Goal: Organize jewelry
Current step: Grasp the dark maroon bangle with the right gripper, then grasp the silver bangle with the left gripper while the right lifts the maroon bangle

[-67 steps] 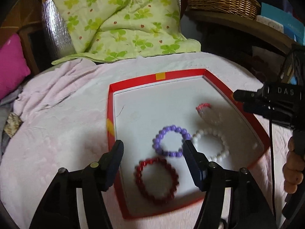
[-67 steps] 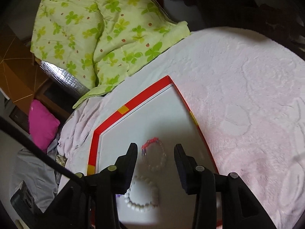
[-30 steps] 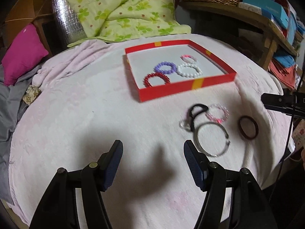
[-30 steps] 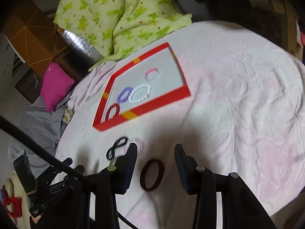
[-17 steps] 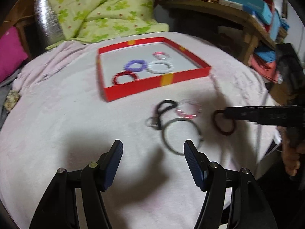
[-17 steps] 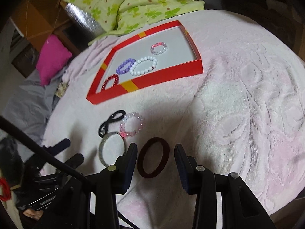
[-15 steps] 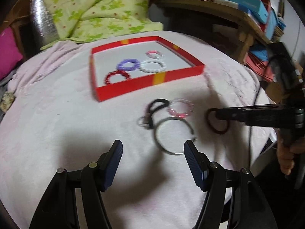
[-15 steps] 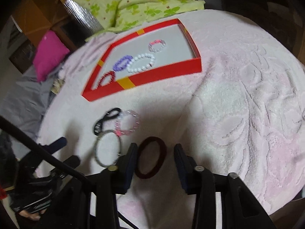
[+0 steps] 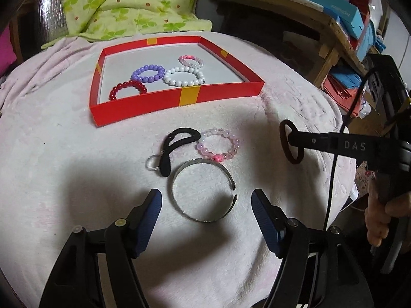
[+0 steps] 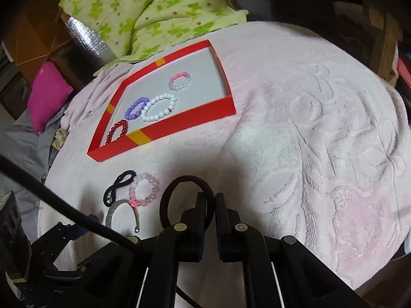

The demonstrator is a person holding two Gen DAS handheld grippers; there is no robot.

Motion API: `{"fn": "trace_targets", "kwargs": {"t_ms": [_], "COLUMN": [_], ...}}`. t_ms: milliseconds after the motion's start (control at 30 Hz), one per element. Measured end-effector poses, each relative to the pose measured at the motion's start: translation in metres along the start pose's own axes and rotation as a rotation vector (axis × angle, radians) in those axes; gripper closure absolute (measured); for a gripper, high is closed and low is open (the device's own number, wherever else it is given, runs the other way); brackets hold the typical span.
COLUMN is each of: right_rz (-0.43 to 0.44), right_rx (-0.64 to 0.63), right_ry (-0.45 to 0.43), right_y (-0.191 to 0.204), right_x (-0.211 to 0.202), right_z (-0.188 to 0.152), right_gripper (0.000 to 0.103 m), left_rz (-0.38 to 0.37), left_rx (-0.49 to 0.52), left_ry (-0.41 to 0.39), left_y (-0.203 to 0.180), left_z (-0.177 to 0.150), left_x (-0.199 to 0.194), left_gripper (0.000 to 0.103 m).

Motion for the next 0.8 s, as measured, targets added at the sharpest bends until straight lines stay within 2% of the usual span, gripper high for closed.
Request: {"fn": "trace_targets", "kwargs": {"t_ms": [167,333,467,500,533,800], "right_rz": [0.006,0.017,0.023,0.025,0.026,0.037], "right_rx": [0.011,0.0,-0.012,-0.011,-0.01,-0.012], "right_ry": [0.006,0.012,0.012,0.009,0.006,-0.016], "right_y": [-0.005,0.002,0.009,0.009,0.009,0.014], "right_x": [-0.002,0.001,0.004,0.004,0.003,0.0], "right_z": [0.0,-0.001,-0.001,-0.001,0.0,0.001], "right_gripper": [0.095,0.095,0.095,0.095,0.095,0.095], "left_rz": [0.038,0.065,0.056,0.056,0.061,0.038], "left_rx": [-0.025,-0.028,-0.037,-0.034,-0.028,-0.028], "left_ry": [0.023,0.007,-0.017,-0.024,-0.03,-0.048], "left_y": [0.0,-0.002,0.0,0.0,0.0,0.005], "left_z": [0.0,0.001,0.001,0.0,0.0,0.0], "left_x": [0.014,0.019,0.018,0.018,0.017,0.007], "left_gripper": [0.03,0.03,0.03,0.033,0.041,0.041]}}
Point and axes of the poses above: each gripper's, at about its wrist camera, not at the fingertips, and x roughly the way its jaws point, y to its left, z to its top, the point moved 3 cm from there along x, roughly the way its jaws point, and after that the axes turned 3 degrees about -x, right-handed, at the moved point
